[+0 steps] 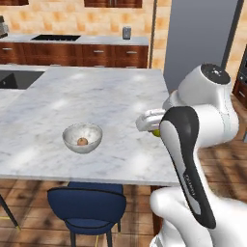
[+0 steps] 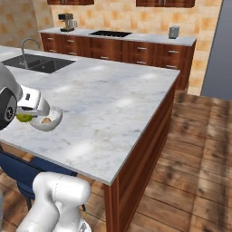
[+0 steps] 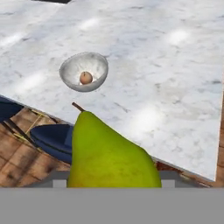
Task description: Retrieve the peach and pear from the fridge and place them into the bowl on the dining table.
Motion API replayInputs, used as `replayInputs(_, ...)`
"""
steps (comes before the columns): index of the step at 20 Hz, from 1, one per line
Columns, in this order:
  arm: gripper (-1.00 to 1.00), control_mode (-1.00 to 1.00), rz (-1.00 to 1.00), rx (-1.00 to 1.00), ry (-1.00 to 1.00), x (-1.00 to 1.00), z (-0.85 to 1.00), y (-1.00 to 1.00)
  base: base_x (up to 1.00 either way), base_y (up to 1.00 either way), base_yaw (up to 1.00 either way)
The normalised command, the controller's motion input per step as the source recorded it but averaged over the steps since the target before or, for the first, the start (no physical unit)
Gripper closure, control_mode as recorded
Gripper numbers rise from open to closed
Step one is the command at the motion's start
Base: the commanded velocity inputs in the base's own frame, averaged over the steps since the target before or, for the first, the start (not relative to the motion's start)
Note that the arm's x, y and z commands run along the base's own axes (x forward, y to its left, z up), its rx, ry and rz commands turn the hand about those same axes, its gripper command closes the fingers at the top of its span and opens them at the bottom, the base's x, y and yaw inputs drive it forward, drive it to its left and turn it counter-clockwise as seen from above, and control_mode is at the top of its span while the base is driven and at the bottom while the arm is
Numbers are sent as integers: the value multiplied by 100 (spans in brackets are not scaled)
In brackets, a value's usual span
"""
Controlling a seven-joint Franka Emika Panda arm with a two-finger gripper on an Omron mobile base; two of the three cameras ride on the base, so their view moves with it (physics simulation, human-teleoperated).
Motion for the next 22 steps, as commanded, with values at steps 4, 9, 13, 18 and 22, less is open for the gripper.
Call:
replayInputs(4,100,-100,16,0,16,91,-48,93,0,0,0)
replayInputs(9,100,-100,11,0,17,99,-53,73,0,0,0)
replayInputs(13,100,-100,5,0,11,96,-44,56,0,0,0)
replayInputs(18,100,-100,0,0,3,85,-39,42,0,0,0)
replayInputs(22,100,-100,0,-1,0,73,-43,34,0,0,0)
